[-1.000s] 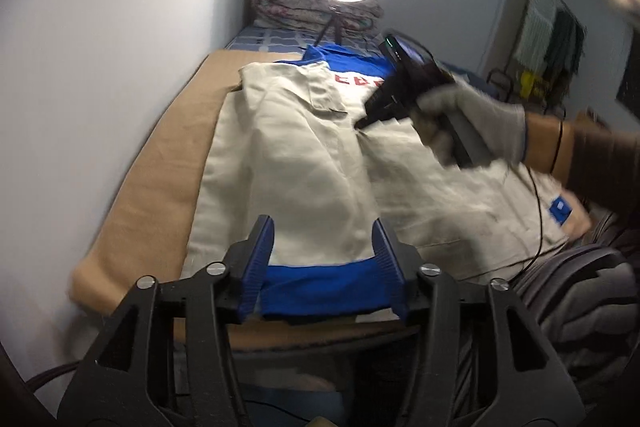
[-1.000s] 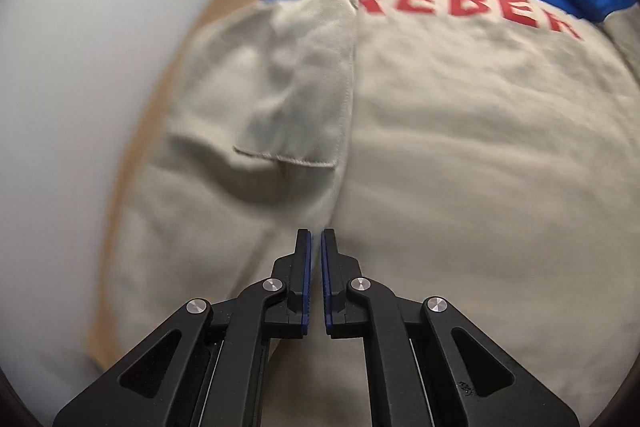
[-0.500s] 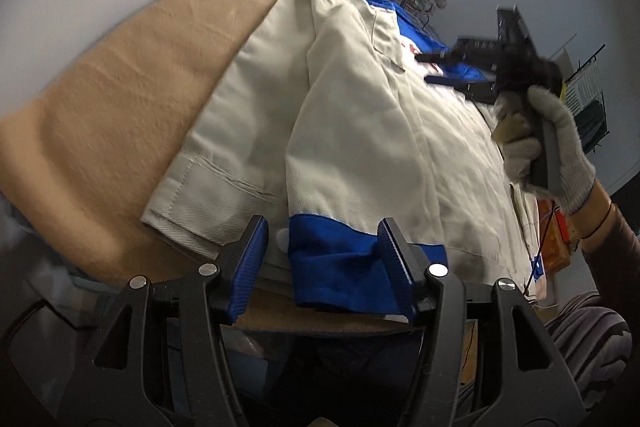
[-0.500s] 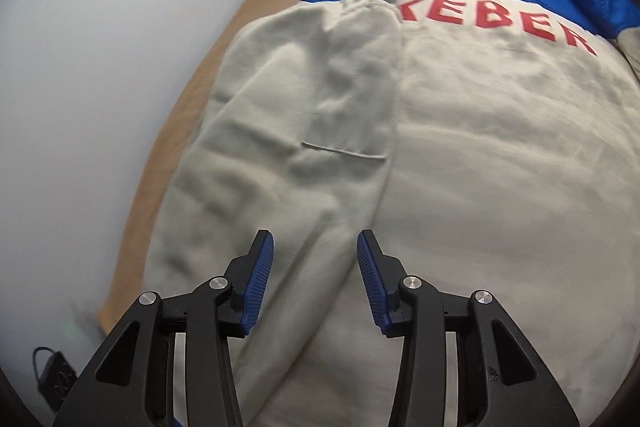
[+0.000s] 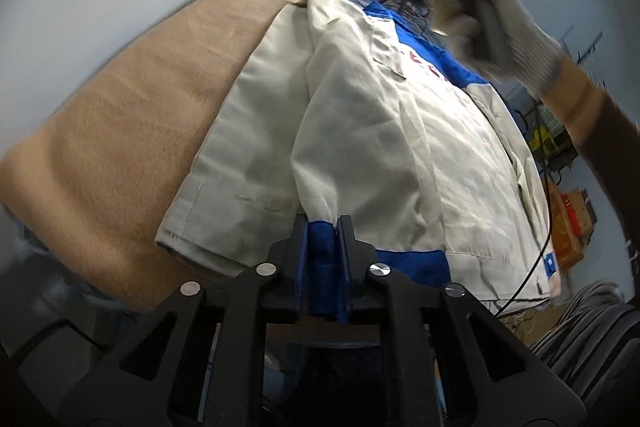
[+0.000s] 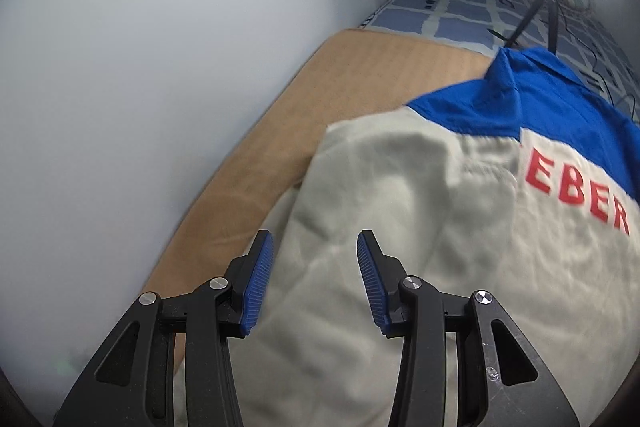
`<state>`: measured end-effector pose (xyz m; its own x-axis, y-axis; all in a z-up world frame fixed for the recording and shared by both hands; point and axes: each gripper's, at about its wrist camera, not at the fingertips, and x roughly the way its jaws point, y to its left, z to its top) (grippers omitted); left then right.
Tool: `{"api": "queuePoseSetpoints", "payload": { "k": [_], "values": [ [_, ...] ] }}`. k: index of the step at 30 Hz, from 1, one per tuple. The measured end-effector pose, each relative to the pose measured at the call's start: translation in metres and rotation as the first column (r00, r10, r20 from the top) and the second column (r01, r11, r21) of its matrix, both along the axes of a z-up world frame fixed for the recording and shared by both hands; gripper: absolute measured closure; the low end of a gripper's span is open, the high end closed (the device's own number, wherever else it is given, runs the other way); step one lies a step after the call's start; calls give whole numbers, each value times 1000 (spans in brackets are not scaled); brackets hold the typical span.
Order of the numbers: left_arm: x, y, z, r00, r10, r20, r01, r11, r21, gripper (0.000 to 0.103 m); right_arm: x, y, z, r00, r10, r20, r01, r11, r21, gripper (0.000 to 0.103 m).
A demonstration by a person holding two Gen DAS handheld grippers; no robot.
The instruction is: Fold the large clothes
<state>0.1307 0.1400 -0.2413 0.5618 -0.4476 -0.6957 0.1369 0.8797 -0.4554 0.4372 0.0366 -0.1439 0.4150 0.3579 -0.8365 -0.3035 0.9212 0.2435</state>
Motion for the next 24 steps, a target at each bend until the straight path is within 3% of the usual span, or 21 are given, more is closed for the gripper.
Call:
{"api": "queuePoseSetpoints", "payload": {
  "k": [10,11,12,13,15,19,21,24],
  "values": [
    [-5,-11,24,995,-39,95,37,999,24,96,35,71,-53,998,25,-55,-37,974,-223,63],
    [-6,-12,27,994,-42,104,39,999,27,96,35,72,-57,998,18,-56,-31,971,-238,74],
    [-7,-13,29,993,-45,112,42,999,31,97,38,72,-63,998,3,-63,-19,967,-254,93],
    [-8,-12,30,992,-47,118,43,999,33,97,40,71,-67,997,-12,-75,-8,967,-254,100],
    [-11,-9,36,990,-45,131,41,999,30,97,40,64,-65,997,-29,-77,11,972,-233,102],
    [-19,4,46,987,-7,158,3,1000,25,98,41,60,-44,999,-27,-31,21,984,-176,103],
    [-21,10,47,986,21,166,-29,998,47,98,42,59,-28,1000,-30,-11,28,994,-103,103],
    [-11,25,28,993,82,81,-88,994,69,97,45,70,-23,1000,14,2,-14,998,-54,102]
  ]
}}
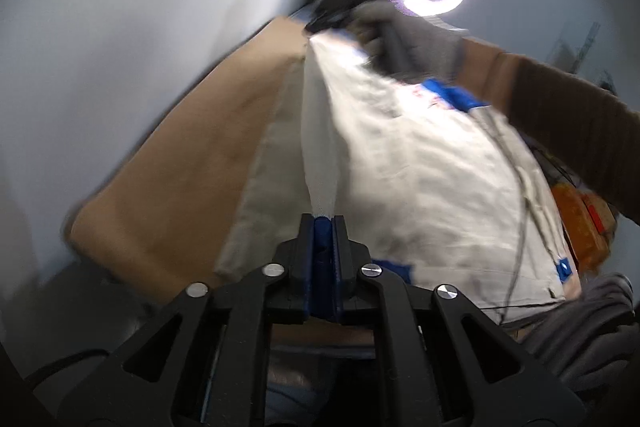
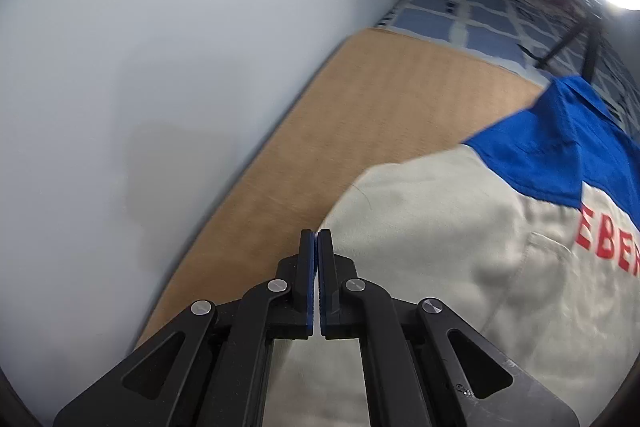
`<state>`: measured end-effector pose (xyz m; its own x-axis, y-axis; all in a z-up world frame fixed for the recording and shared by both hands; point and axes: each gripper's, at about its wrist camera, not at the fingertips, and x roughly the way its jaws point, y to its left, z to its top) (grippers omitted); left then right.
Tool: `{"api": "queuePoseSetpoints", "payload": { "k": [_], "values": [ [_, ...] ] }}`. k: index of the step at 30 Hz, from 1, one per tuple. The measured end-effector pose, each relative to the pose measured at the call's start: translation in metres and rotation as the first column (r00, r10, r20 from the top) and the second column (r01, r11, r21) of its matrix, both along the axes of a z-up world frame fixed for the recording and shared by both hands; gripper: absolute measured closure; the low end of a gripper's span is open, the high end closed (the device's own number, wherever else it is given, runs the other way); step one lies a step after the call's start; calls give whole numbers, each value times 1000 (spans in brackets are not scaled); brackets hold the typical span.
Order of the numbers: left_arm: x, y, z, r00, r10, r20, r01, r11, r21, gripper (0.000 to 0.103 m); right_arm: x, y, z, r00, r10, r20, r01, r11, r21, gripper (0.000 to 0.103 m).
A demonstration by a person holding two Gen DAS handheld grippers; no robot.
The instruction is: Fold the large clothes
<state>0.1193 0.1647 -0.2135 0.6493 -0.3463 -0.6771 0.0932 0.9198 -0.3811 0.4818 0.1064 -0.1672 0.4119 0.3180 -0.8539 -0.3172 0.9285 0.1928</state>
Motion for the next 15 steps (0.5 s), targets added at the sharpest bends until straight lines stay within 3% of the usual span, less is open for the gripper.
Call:
{"api": "queuePoseSetpoints", "payload": {
  "k": [2,5,9,15],
  "values": [
    [1,8,-11,999,34,-32,-34,999,7,96,-2,6,-4,997,71,-24,-69,995,67,100],
    [-3,17,-14,997,56,-49,-55,998,7,81,-16,3,-6,995,100,-17,-99,994,56,86],
    [-8,28,-4,998,58,-17,-59,998,-28,65,-59,-31,-1,993,116,-13,-115,990,88,84],
    [12,35,-14,997,30,-67,-37,994,-103,64,-158,-74,-4,983,180,-38,-173,976,135,84]
  ]
}}
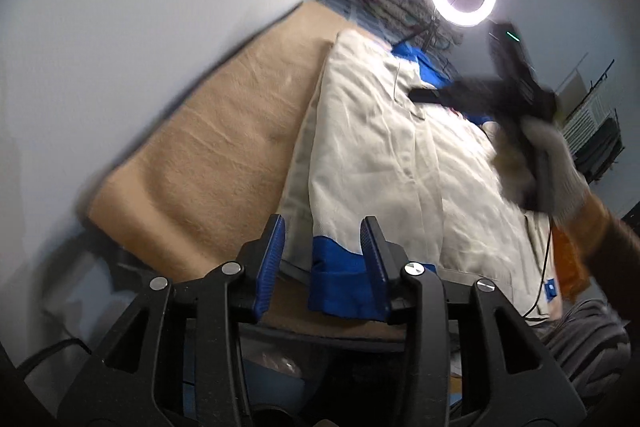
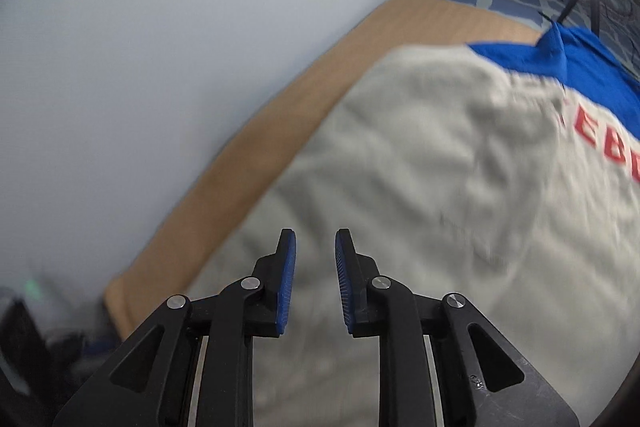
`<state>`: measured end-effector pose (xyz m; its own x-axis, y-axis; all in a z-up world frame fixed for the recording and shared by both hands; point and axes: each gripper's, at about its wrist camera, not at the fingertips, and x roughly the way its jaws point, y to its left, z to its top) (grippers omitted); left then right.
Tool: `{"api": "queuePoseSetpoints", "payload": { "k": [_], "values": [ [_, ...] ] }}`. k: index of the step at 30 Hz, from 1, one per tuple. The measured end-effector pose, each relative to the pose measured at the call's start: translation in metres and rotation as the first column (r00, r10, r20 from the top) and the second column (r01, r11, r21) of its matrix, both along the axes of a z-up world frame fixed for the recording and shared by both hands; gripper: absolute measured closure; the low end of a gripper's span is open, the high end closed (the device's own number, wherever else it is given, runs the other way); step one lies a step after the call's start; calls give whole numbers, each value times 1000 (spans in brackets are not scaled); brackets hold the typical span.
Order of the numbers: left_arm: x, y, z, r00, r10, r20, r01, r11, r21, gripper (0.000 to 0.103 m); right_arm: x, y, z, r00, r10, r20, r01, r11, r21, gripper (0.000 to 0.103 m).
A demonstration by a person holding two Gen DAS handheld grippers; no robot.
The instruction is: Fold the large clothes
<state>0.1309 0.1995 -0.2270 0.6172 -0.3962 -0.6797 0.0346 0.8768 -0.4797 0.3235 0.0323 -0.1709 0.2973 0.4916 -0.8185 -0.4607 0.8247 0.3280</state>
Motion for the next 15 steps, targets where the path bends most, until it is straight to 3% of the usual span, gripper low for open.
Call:
{"api": "queuePoseSetpoints", "payload": {
  "k": [4,5,6,7,10,12,15],
  "values": [
    [12,-6,-16,997,-25,-66,25,1000,-1,64,-66,-20,-10,998,-45,-54,43,999,-26,84],
    [14,-10,-19,997,-38,-71,40,999,17,68,-77,-25,-13,995,-59,-82,59,998,-2,77],
    [16,-16,-21,996,-48,-73,52,998,47,84,-89,-31,-19,990,-76,-117,80,996,28,66],
    [18,-18,-22,996,-49,-74,54,997,61,91,-95,-36,-24,985,-88,-145,97,994,52,63],
    [19,-21,-24,997,-25,-76,31,996,87,96,-120,-40,-38,974,-119,-192,141,984,105,62],
    [15,-23,-20,998,-8,-58,14,994,112,96,-134,-34,-34,982,-130,-134,141,987,82,64],
    [13,-29,-23,999,-3,-49,11,987,160,96,-137,-21,-21,991,-126,33,126,992,-9,70]
  ]
}}
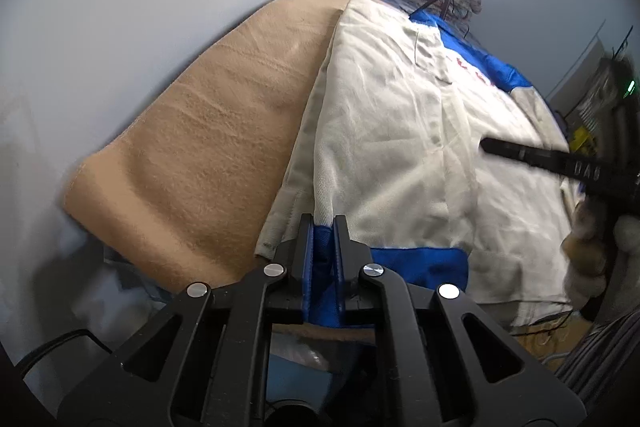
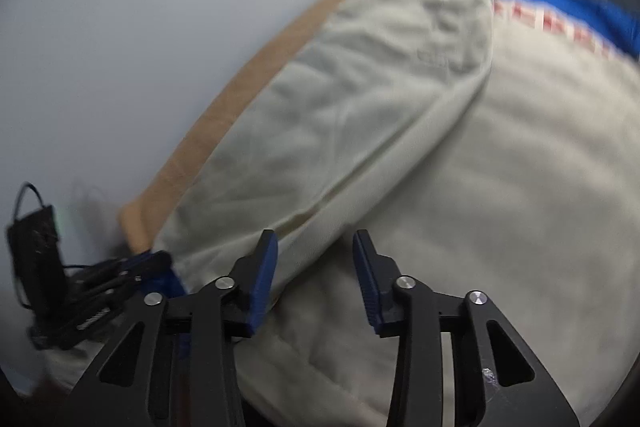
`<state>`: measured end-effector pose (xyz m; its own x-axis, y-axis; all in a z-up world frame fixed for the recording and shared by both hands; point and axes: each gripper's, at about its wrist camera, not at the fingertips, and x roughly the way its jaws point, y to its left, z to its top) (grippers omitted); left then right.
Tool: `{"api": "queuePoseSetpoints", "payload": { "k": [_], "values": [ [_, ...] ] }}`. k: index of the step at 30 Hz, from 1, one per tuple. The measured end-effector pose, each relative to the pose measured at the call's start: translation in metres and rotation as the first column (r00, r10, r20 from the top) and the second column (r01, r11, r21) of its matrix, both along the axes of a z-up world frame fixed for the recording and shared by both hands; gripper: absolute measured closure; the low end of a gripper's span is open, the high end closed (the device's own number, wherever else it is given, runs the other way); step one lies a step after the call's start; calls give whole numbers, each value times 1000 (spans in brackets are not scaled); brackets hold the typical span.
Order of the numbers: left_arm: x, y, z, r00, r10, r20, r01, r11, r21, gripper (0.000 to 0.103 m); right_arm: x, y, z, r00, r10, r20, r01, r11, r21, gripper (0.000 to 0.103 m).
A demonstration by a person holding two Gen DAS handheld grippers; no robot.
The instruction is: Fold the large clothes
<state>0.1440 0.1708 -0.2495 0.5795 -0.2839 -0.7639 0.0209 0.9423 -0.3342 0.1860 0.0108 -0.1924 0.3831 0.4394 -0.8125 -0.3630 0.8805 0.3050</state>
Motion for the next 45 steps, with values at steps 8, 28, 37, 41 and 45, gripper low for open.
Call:
{"api": "queuePoseSetpoints", "payload": {
  "k": [8,28,37,41,45],
  "values": [
    [0,-3,-1,1000,1,7,-1,1000,23,96,6,22,-15,996,92,7,-91,992,-84,70],
    [23,12,-9,999,36,-5,-36,999,-22,54,185,-40,36,980,-99,173,103,995,-13,74],
    [26,-1,-13,1000,7,4,-7,999,44,61,299,-59,-8,946,-275,173,288,956,-56,74],
    [26,2,-16,1000,6,-1,-6,1000,25,61,320,-82,-47,923,-376,75,382,919,-99,75],
    [27,7,-16,1000,5,-11,-5,1000,-4,61,318,-65,-48,944,-307,120,325,925,-197,76]
  ]
}}
